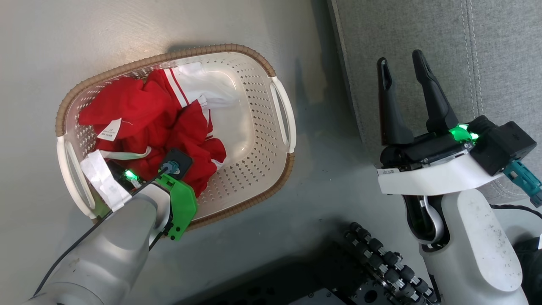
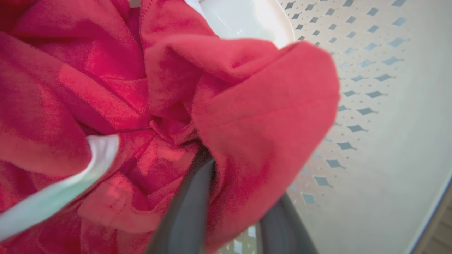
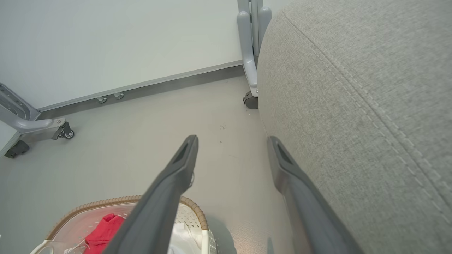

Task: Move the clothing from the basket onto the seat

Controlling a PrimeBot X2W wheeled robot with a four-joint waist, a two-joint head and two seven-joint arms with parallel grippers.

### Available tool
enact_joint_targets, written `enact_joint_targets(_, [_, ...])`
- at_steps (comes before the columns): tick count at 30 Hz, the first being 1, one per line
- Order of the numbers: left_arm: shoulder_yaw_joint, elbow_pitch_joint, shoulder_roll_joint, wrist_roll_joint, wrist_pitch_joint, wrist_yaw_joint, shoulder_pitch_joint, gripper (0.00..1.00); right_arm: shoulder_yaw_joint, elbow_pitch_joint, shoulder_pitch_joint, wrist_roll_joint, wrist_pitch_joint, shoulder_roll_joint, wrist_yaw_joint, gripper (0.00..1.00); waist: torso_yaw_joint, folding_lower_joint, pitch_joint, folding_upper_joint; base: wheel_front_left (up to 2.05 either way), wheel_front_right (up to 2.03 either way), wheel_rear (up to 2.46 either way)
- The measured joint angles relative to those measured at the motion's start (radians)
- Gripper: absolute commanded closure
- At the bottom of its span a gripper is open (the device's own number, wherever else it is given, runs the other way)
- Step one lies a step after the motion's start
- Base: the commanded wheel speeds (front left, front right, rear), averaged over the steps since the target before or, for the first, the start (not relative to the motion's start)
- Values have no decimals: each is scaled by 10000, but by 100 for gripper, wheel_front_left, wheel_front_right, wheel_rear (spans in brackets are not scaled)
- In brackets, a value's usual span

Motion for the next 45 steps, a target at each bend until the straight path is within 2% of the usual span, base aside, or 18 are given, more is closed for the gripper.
enact_joint_targets(8, [-113,117,-23,-253,-522,0,-142,100,-94,50,-17,-374,0,4,0,0,129,0,-366,0,0,0,0])
enact_joint_targets(16, [-81,23,-418,-537,-1237,0,176,100,-253,232,99,-997,-2,10,0,0,460,0,-1282,0,0,0,0])
enact_joint_targets(25, [612,-527,-880,-1074,-1546,81,829,100,-639,616,660,-1392,-2,13,0,0,1059,-1,-2631,0,0,0,0])
enact_joint_targets(28, [1124,-1388,-834,-1055,-1572,265,970,100,-685,746,872,-1490,-2,15,0,0,1289,-1,-3149,0,0,0,0])
enact_joint_targets(38, [3168,-4335,40,-376,-1574,828,2097,100,-767,989,1516,-1726,2,13,0,0,1949,-2,-4701,0,0,0,0])
enact_joint_targets(45, [4652,-6454,445,236,-1580,1076,2893,100,-842,936,1887,-1841,253,13,0,0,2325,-1,-5607,0,0,0,0])
